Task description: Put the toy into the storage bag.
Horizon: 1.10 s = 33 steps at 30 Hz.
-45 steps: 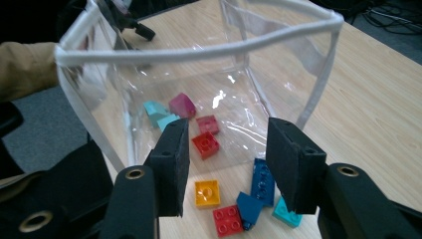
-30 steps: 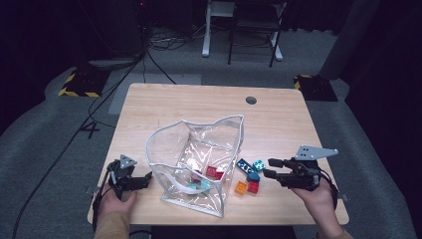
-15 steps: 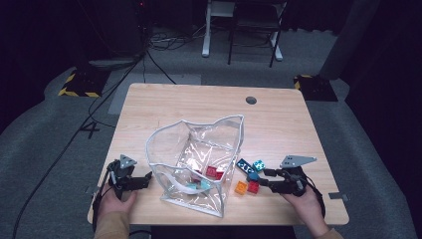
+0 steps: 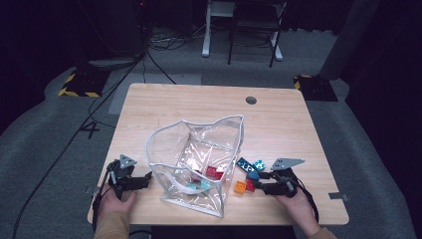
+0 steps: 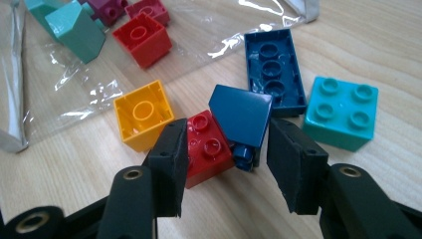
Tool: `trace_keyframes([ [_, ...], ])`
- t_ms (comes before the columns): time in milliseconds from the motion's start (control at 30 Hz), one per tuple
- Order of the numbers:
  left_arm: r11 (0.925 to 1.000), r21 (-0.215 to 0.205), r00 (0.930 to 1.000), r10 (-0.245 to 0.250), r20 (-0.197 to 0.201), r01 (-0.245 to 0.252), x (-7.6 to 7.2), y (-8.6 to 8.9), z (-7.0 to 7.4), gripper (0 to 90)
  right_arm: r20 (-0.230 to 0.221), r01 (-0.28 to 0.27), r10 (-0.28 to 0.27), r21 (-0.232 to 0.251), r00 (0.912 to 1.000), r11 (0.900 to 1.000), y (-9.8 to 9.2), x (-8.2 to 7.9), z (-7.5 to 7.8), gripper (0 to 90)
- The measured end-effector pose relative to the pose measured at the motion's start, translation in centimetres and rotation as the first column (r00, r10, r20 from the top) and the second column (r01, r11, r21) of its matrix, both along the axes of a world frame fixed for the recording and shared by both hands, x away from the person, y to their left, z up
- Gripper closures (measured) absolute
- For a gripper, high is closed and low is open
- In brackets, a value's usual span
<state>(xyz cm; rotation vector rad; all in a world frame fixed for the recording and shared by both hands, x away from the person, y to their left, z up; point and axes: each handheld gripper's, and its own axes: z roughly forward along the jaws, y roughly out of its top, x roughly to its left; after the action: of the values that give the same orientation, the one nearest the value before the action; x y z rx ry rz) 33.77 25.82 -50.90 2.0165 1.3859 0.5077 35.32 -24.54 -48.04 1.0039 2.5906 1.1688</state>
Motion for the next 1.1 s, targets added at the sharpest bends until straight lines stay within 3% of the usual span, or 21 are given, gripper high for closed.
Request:
trace_keyframes([
  [267, 1.0, 0.001, 1.0, 0.003, 0.001, -0.003, 0.0, 0.0, 0.0, 11.6, 0.036, 0.004, -0.005, 0.006, 0.9993, 1.0, 0.5, 1.0, 0.6, 53.1],
  [500, 1.0, 0.001, 1.0, 0.003, 0.001, -0.003, 0.0, 0.0, 0.0, 11.6, 0.042, 0.022, -0.02, -0.046, 0.9989, 0.999, 1.3, 2.1, 0.0, 57.9],
  [667, 1.0, 0.001, 1.0, 0.003, 0.0, -0.003, 0.0, 0.0, 0.0, 11.6, 0.045, 0.03, -0.027, -0.063, 0.9986, 0.998, 1.5, 2.8, -0.4, 56.3],
  [833, 1.0, 0.0, 1.0, 0.005, 0.0, -0.005, 0.0, 0.0, 0.0, 11.6, 0.078, 0.04, -0.032, -0.096, 0.9964, 0.995, 1.8, 3.0, -0.6, 55.0],
  [933, 1.0, 0.001, 1.0, 0.003, 0.0, -0.003, 0.0, 0.0, 0.0, 11.6, 0.09, 0.048, -0.037, -0.123, 0.9952, 0.991, 2.0, 2.8, -0.7, 58.5],
  [1100, 1.0, 0.0, 1.0, 0.004, 0.0, -0.004, 0.0, 0.0, 0.0, 11.6, 0.088, 0.05, -0.039, -0.126, 0.9954, 0.991, 1.8, 2.7, -0.6, 58.9],
])
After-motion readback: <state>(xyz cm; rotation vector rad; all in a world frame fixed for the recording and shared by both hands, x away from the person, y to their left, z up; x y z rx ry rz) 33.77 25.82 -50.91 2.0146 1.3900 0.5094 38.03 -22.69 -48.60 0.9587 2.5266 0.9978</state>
